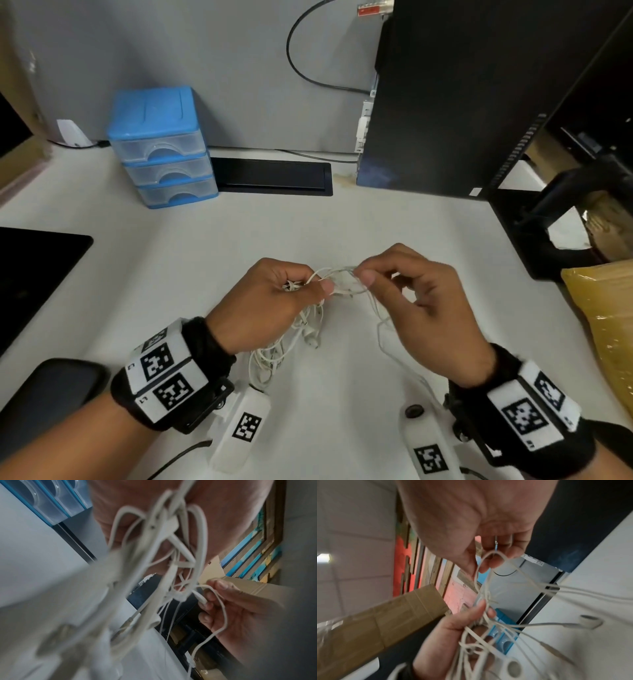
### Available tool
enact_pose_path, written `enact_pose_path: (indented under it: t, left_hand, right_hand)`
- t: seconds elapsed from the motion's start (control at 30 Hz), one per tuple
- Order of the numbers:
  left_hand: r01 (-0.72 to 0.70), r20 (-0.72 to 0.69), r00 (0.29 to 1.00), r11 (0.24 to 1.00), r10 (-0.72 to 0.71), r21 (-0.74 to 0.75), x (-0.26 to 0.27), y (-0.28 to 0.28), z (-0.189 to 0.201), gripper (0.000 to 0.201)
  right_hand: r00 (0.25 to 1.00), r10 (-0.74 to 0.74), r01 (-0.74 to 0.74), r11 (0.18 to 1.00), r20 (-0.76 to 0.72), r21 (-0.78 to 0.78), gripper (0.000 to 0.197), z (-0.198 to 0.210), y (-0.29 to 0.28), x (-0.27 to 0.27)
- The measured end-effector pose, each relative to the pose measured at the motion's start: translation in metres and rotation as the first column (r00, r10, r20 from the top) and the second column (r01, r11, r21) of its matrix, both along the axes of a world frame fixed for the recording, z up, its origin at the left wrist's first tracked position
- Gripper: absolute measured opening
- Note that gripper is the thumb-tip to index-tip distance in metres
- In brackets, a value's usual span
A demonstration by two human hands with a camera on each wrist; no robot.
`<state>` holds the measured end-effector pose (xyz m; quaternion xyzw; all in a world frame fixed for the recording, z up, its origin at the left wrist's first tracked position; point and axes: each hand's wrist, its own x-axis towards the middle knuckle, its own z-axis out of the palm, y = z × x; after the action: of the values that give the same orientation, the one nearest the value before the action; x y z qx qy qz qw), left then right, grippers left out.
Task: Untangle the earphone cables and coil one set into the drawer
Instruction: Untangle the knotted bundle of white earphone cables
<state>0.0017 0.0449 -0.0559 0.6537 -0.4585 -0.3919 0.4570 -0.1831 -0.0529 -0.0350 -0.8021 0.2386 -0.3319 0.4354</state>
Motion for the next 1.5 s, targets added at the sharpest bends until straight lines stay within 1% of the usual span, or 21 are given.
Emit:
enact_pose_path:
  t: [0.07, 0.1, 0.17, 0.23, 0.3, 0.37, 0.4, 0.5, 0.6, 0.7, 0.83, 0.87, 0.93, 1.0, 1.03, 1.1, 1.17, 1.27, 1.33, 1.4, 1.5]
  left_hand:
    - [-0.020, 0.003, 1.000, 0.999, 0.020, 0.025, 0.002, 0.000, 0.000, 0.045]
    - [-0.028, -0.003, 1.000, 0.999, 0.028, 0.031, 0.003, 0.001, 0.000, 0.043]
    - [-0.023, -0.020, 1.000, 0.999, 0.023, 0.023, 0.002, 0.000, 0.000, 0.043]
    - [-0.023, -0.025, 0.999, 1.000, 0.023, -0.005, 0.000, 0.000, 0.002, 0.031]
    - [-0.024, -0.032, 0.999, 0.999, 0.023, -0.028, -0.002, 0.000, 0.005, 0.021]
    - [-0.004, -0.025, 1.000, 0.999, 0.003, -0.036, -0.004, 0.001, 0.006, 0.021]
    - [0.007, -0.029, 1.000, 0.999, -0.008, -0.041, -0.004, 0.002, 0.006, 0.021]
    - [0.013, -0.039, 0.999, 1.000, -0.014, -0.027, -0.006, 0.002, 0.006, 0.030]
    - [0.005, -0.030, 1.000, 1.000, -0.005, -0.010, -0.005, 0.001, 0.007, 0.024]
    - [-0.017, -0.034, 0.999, 0.999, 0.018, 0.044, -0.004, 0.003, 0.007, 0.022]
    - [-0.048, -0.084, 0.995, 0.996, 0.054, 0.072, -0.005, 0.003, 0.008, 0.023]
    - [-0.043, -0.084, 0.995, 0.997, 0.049, 0.071, -0.005, 0.004, 0.010, 0.023]
    - [-0.039, -0.069, 0.997, 0.997, 0.043, 0.062, -0.006, 0.003, 0.013, 0.020]
    - [-0.028, -0.072, 0.997, 0.999, 0.031, 0.041, -0.005, 0.004, 0.016, 0.018]
    - [-0.010, -0.076, 0.997, 1.000, 0.012, 0.022, -0.005, 0.004, 0.017, 0.020]
    - [0.041, -0.063, 0.997, 0.999, -0.041, 0.003, -0.004, 0.004, 0.013, 0.030]
    - [0.069, -0.073, 0.995, 0.998, -0.068, 0.003, -0.004, 0.004, 0.010, 0.037]
    - [0.125, -0.089, 0.988, 0.992, -0.125, -0.006, -0.005, 0.005, 0.011, 0.032]
    - [0.154, -0.109, 0.982, 0.987, -0.157, -0.038, -0.006, 0.006, 0.015, 0.021]
    - [0.177, -0.130, 0.975, 0.983, -0.182, -0.055, -0.008, 0.008, 0.017, 0.016]
    - [0.224, -0.182, 0.955, 0.971, -0.235, -0.078, -0.007, 0.008, 0.019, 0.012]
  right_hand:
    - [0.999, -0.005, 0.000, 0.995, 0.051, 0.096, 0.013, 0.006, -0.004, -0.002]
    - [0.999, 0.002, -0.005, 0.995, 0.036, 0.104, 0.013, 0.007, -0.006, -0.003]
    - [0.998, 0.022, -0.020, 0.999, -0.052, 0.041, 0.010, 0.007, -0.006, -0.005]
    - [0.991, 0.011, -0.012, 1.000, -0.134, -0.010, 0.006, 0.003, -0.003, -0.004]
    - [0.980, -0.021, 0.013, 0.999, -0.197, -0.043, 0.013, -0.004, -0.001, -0.003]
    - [0.967, -0.053, 0.030, 0.995, -0.249, -0.099, 0.023, -0.009, -0.001, -0.002]
    - [0.965, -0.059, 0.028, 0.992, -0.256, -0.121, 0.023, -0.011, -0.001, -0.002]
    - [0.987, -0.016, 0.000, 0.995, -0.157, -0.101, 0.009, -0.012, -0.001, -0.002]
    - [1.000, 0.005, -0.005, 0.999, -0.004, -0.032, 0.009, -0.007, 0.000, -0.002]
    - [0.996, -0.044, 0.046, 0.998, 0.077, -0.031, 0.007, 0.002, 0.000, -0.001]
    - [0.963, -0.138, 0.098, 0.980, 0.232, 0.175, 0.011, 0.012, -0.018, -0.006]
    - [0.954, -0.197, 0.146, 0.964, 0.228, 0.220, 0.012, 0.014, -0.025, -0.008]
    - [0.935, -0.323, 0.288, 0.931, 0.143, 0.223, 0.006, 0.013, -0.039, -0.012]
    - [0.913, -0.408, 0.402, 0.907, 0.019, 0.127, 0.018, 0.009, -0.045, -0.017]
    - [0.915, -0.402, 0.402, 0.913, -0.013, 0.061, 0.025, 0.008, -0.045, -0.018]
    - [0.956, -0.289, 0.288, 0.957, -0.044, -0.026, 0.031, 0.006, -0.039, -0.016]
    - [0.992, -0.081, 0.082, 0.997, -0.100, 0.006, 0.040, 0.002, -0.031, -0.014]
    - [0.959, 0.206, -0.186, 0.975, -0.196, 0.118, 0.043, -0.003, -0.024, -0.011]
    - [0.926, 0.333, -0.294, 0.932, -0.177, 0.214, 0.037, -0.006, -0.021, -0.010]
    - [0.924, 0.374, -0.327, 0.885, -0.086, 0.330, 0.034, -0.008, -0.017, -0.008]
    - [0.938, 0.331, -0.341, 0.834, 0.101, 0.433, 0.025, -0.007, -0.014, -0.004]
